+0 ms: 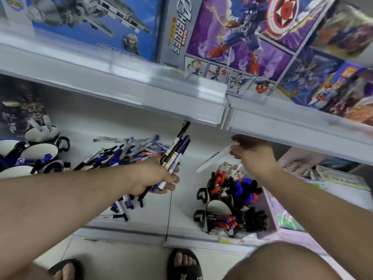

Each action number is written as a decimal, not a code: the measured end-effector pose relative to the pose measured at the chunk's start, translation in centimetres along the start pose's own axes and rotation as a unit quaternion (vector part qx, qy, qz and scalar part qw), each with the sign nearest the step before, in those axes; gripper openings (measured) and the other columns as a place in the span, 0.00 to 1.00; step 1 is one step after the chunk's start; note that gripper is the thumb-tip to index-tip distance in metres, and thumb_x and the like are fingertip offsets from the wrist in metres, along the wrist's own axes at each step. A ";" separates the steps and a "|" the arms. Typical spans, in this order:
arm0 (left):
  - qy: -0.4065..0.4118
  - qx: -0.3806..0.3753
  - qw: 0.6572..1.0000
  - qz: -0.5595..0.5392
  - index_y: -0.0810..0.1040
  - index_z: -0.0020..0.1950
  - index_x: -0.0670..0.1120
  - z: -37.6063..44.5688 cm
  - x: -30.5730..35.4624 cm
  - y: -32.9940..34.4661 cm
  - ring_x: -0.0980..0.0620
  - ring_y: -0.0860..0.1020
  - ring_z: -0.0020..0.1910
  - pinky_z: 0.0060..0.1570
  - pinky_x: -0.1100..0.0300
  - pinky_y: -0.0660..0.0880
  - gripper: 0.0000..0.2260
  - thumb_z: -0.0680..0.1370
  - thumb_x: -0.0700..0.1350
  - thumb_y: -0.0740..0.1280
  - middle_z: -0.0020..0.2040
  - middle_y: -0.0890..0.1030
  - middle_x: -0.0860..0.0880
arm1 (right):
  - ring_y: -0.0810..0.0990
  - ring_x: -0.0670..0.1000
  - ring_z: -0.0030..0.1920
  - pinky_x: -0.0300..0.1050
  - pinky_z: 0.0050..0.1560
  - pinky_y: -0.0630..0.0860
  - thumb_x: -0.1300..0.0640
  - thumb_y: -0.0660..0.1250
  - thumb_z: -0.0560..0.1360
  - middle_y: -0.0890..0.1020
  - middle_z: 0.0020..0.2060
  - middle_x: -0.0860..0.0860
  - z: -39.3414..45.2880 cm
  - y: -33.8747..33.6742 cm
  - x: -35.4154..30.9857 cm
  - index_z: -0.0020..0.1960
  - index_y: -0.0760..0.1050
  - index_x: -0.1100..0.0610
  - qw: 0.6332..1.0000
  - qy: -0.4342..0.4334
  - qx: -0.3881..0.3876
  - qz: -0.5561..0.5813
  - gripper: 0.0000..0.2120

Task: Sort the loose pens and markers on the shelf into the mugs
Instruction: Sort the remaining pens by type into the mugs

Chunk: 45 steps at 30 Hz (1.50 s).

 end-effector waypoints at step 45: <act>0.008 -0.069 0.983 0.170 0.75 0.55 0.48 1.3 -1.3 4.4 0.51 0.80 0.35 0.37 0.59 0.76 0.11 0.76 0.35 0.68 0.42 0.81 0.48 | 0.73 0.47 0.24 0.40 0.29 0.66 0.47 0.56 0.83 0.81 0.34 0.49 -0.3 6.1 0.7 0.52 0.81 0.53 0.972 0.037 -0.213 0.087 0.17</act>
Point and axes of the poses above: each hand's wrist, its own z-axis towards the middle knuckle, its own y-axis out of the palm, x = y × z, the point moved 6 cm from there along z, towards the middle knuckle
